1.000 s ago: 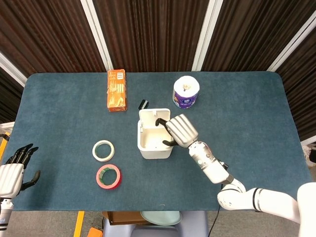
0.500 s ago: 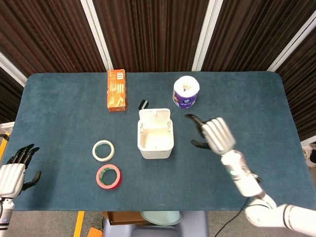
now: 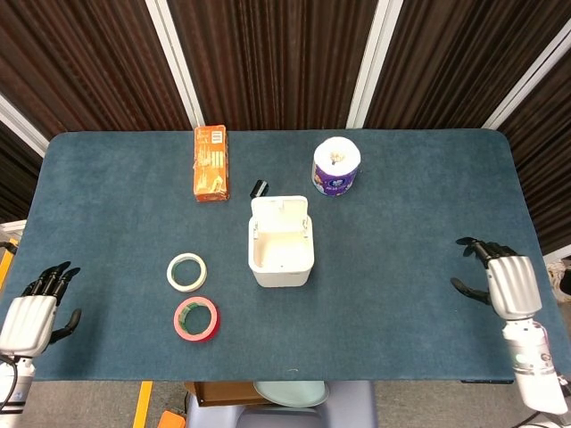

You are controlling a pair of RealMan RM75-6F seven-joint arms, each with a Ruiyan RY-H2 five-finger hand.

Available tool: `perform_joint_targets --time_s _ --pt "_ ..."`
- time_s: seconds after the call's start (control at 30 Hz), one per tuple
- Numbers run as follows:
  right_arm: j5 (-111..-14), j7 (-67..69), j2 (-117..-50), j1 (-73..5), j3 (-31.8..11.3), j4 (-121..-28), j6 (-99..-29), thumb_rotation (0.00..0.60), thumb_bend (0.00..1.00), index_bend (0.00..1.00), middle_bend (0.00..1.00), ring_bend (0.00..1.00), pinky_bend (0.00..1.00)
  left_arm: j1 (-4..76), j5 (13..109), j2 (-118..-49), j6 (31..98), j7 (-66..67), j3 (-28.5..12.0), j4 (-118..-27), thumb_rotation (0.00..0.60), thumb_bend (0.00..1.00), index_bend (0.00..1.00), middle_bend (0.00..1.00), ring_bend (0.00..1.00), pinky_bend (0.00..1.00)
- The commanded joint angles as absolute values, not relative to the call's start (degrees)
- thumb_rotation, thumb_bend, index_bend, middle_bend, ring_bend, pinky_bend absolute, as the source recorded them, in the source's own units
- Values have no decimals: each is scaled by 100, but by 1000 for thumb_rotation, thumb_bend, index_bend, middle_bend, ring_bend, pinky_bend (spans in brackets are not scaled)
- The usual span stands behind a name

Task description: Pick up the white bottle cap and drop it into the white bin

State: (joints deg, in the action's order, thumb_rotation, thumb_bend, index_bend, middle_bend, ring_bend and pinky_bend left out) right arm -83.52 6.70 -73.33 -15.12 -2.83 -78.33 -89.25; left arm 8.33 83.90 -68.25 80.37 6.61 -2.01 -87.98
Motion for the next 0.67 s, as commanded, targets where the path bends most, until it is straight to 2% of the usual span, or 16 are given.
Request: perform_joint_targets --time_s 0.03,0.13,0.23,0.3,0.67 --pt "-8161 513 -7291 -1476 -270 -7835 -8468 600 64 313 292 176 360 851 8390 -6839 8001 681 -192 -8784 600 412 149 91 112 276" --pt "-8144 140 -7360 -1459 -247 -7850 -8369 600 64 210 177 60 204 860 8419 -6834 7996 654 -180 -8786 600 412 149 91 112 276" --pt "-8150 -132 -7383 -1422 -217 -7940 -8313 600 64 101 100 4 184 847 8457 -6814 8041 575 -175 -8775 600 411 149 91 113 276" --pt "-8168 -266 -7388 -1393 -207 -7992 -8303 600 64 63 81 0 184 834 8465 -6802 8076 511 -183 -8766 600 412 149 91 113 275" --pt "-8293 -163 -7341 -1344 -211 -8088 -8200 600 64 51 77 0 183 835 8476 -6801 8078 473 -176 -8744 600 411 150 91 112 275"
